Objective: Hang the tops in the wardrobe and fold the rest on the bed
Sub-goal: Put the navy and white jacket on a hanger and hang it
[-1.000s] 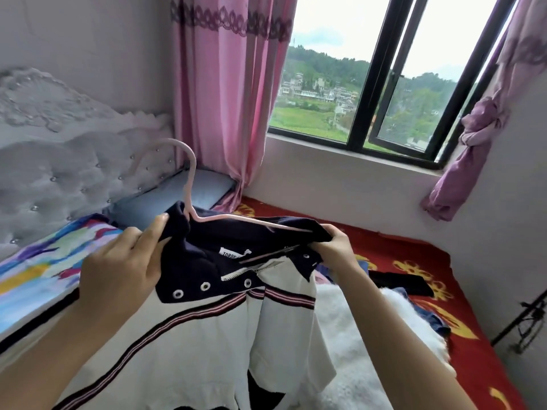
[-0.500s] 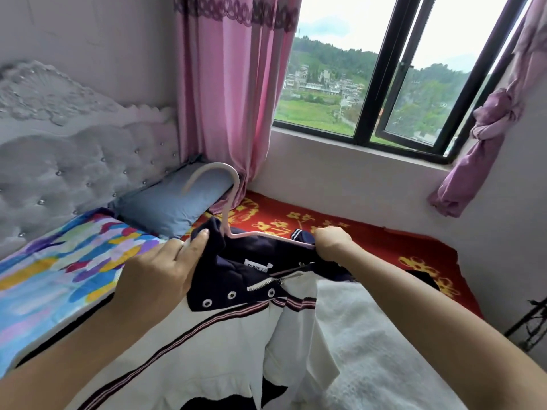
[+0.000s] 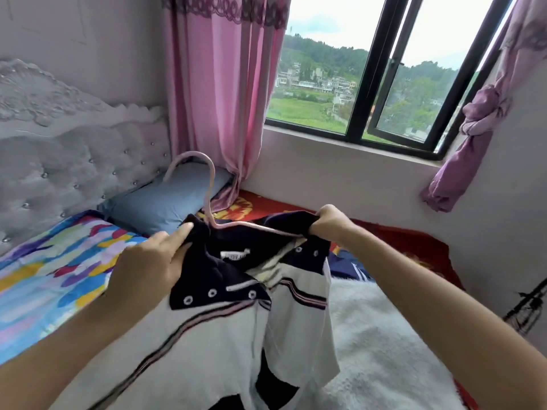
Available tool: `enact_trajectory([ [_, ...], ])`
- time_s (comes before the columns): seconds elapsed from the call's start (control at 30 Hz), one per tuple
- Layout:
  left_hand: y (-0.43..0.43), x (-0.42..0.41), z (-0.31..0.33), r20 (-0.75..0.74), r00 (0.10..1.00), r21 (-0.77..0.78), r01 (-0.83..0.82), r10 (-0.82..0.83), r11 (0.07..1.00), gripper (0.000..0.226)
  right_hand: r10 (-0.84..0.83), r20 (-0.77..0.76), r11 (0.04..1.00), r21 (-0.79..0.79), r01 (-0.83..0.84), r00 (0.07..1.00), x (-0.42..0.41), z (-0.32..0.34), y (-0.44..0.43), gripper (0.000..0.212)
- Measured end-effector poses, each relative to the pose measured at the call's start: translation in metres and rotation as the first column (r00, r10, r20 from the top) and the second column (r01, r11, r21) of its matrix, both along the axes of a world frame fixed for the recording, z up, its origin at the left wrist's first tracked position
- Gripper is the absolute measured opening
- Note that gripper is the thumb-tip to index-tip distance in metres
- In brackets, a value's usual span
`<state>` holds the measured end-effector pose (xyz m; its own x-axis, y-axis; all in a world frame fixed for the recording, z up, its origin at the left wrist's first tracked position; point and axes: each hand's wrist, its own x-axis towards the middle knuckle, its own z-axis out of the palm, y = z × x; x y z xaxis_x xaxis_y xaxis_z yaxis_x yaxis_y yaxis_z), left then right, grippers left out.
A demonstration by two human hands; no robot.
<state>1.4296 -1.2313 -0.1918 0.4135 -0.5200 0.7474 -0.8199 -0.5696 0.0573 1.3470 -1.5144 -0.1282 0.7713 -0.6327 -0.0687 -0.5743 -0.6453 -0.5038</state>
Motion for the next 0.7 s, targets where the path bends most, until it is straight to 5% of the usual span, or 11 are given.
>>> enact_trajectory([
  [0.2,0.002,0.006,-0.005,-0.152,0.988,-0.140,-0.053,0.032,0.989,0.047,0.073,0.237,0.980,-0.195,-0.026,0.969,-0.034,-0.024,0.049,0.026],
  [0.33,0.010,0.000,-0.005,-0.161,0.986,-0.254,-0.091,0.050,0.963,0.045,0.336,0.233,0.931,-0.230,-0.284,0.913,-0.052,-0.024,0.087,0.033],
  [0.4,0.020,-0.005,-0.003,-0.156,0.987,-0.318,-0.087,0.038,0.944,0.044,0.255,0.250,0.959,-0.186,-0.213,0.934,-0.060,-0.013,0.073,0.044],
  [0.47,0.034,-0.001,0.000,-0.278,0.960,-0.391,-0.122,0.010,0.912,0.052,0.093,0.389,0.984,-0.175,-0.026,0.917,-0.069,-0.002,0.049,0.048],
  [0.53,0.045,0.005,0.005,-0.392,0.918,-0.452,-0.140,-0.055,0.881,0.057,0.092,0.471,0.987,-0.157,-0.019,0.877,-0.068,0.004,0.032,0.045],
  [0.6,0.046,0.004,0.011,-0.415,0.906,-0.480,-0.134,-0.089,0.867,0.060,0.261,0.438,0.959,-0.222,-0.178,0.860,-0.061,0.009,0.035,0.049],
  [0.7,0.042,-0.007,0.024,-0.369,0.920,-0.525,-0.092,-0.129,0.846,0.053,0.619,0.226,0.769,-0.371,-0.521,0.752,-0.044,0.022,0.051,0.070],
])
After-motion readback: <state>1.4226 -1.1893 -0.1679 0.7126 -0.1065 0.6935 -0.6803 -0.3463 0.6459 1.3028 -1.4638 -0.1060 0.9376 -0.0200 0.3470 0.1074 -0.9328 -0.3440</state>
